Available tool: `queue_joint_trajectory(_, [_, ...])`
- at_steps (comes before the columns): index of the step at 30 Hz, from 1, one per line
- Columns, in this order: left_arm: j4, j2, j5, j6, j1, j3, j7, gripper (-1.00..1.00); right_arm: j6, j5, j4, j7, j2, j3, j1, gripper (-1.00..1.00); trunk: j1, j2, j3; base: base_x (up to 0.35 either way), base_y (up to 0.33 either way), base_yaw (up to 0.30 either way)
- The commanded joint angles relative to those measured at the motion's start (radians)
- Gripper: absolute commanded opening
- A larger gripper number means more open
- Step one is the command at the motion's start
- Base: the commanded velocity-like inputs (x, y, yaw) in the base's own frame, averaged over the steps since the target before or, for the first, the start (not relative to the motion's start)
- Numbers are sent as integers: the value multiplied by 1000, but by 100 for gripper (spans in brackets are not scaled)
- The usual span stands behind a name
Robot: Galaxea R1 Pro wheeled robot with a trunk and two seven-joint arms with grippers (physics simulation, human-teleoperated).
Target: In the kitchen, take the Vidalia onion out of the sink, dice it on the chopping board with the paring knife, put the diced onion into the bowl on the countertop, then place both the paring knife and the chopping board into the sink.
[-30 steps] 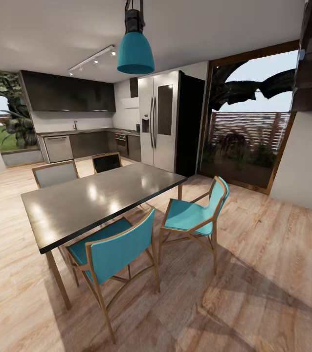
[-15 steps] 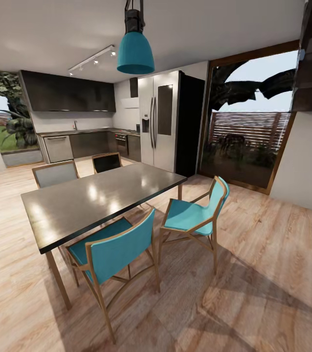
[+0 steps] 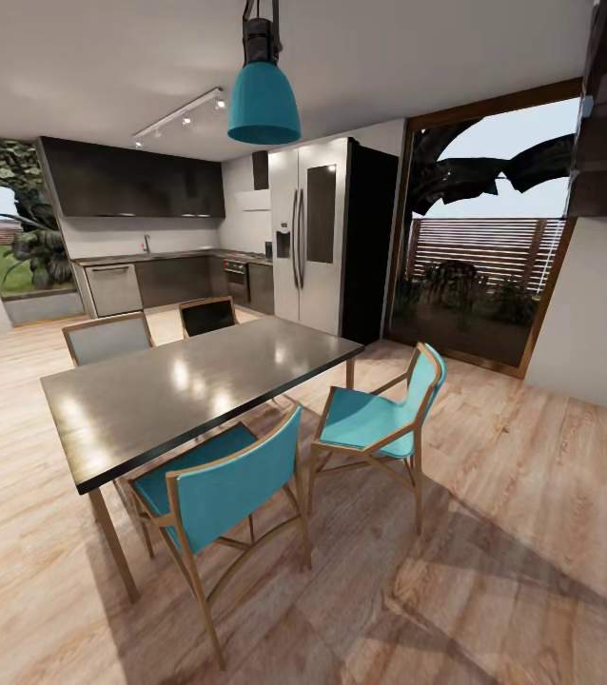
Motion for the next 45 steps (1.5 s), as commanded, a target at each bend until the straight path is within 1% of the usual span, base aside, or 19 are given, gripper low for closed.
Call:
queue_joint_trajectory(1, [0, 1, -1, -2, 0, 1, 0, 100, 1, 1, 0, 0, 0, 1, 0, 100, 0, 0, -1, 0, 0, 0])
queue_joint_trajectory(16, [1, 5, -2, -7, 0, 0, 2, 100, 1, -1, -12, 0, -5, -2, 0, 100, 0, 0, -1, 0, 0, 0])
queue_joint_trajectory(19, [3, 13, -1, -7, 0, -1, 2, 100, 0, -1, -15, 0, -5, -3, 0, 100, 0, 0, -1, 0, 0, 0])
queue_joint_trajectory(22, [2, 13, -2, -5, 0, 0, 5, 100, -17, -1, -18, 0, -5, -4, 0, 100, 0, 0, -1, 0, 0, 0])
queue_joint_trajectory(23, [-1, 37, -5, -5, 0, 2, 5, 100, -71, -1, -26, 0, -5, -4, 0, 100, 0, 0, -1, 0, 0, 0])
queue_joint_trajectory(25, [-8, 61, -5, -5, 0, 3, 4, 100, -88, -1, -27, 0, -5, -4, 0, 100, 0, 0, -1, 0, 0, 0])
queue_joint_trajectory(26, [-33, 95, -4, -5, 0, 3, 2, 100, -110, -1, -29, 0, -5, -4, 0, 100, 0, 0, -1, 0, 0, 0])
queue_joint_trajectory(27, [-44, 106, -4, -5, 0, 3, 2, 100, -116, -1, -30, 0, -5, -4, -1, 100, 0, 0, -1, 0, 0, 0])
queue_joint_trajectory(30, [-145, 163, -2, -6, 0, 4, 4, 100, -154, -1, -34, 0, -5, -5, 0, 100, 0, 0, -1, 0, 0, 0])
queue_joint_trajectory(33, [-204, 178, -5, -7, 0, 4, 14, 100, -170, -1, -44, 0, -5, -5, 0, 100, 0, 0, -1, 0, 0, 0])
queue_joint_trajectory(34, [-234, 188, -6, -6, 0, 4, 29, 100, -174, -1, -49, 0, -5, -5, 0, 100, 0, 0, -1, 0, 0, 0])
queue_joint_trajectory(36, [-331, 233, -8, 3, 0, 3, 61, 100, -178, -1, -56, 0, -5, -5, -1, 100, 0, 0, -1, 0, 0, 0])
queue_joint_trajectory(37, [-347, 244, -8, 6, 0, 2, 64, 100, -179, -1, -57, 0, -5, -5, -1, 100, 0, 0, -1, 0, 0, 0])
queue_joint_trajectory(38, [-371, 264, -7, 13, 0, 0, 69, 100, -179, -1, -59, 0, -5, -4, -1, 100, 0, 0, -1, 0, 0, 0])
queue_joint_trajectory(39, [-379, 274, -7, 18, 0, 0, 70, 100, -179, -1, -59, 0, -5, -4, -1, 100, 0, 0, -1, 0, 0, 0])
queue_joint_trajectory(41, [-395, 303, -5, 41, 0, 0, 73, 100, -180, -1, -61, 0, -6, -4, -1, 100, 0, 0, -1, 0, 0, 0])
queue_joint_trajectory(42, [-408, 345, 0, 73, 0, 0, 73, 100, -181, -1, -68, 0, -9, -5, -1, 100, 0, 0, -1, 0, 0, 0])
queue_joint_trajectory(44, [-419, 347, 2, 81, 0, 2, 71, 100, -181, -1, -78, 0, -8, -5, 0, 100, 0, 0, -1, 0, 0, 0])
queue_joint_trajectory(45, [-447, 326, 2, 103, 0, 3, 59, 100, -181, -1, -89, 0, -8, -6, 0, 100, 0, 0, -1, 0, 0, 0])
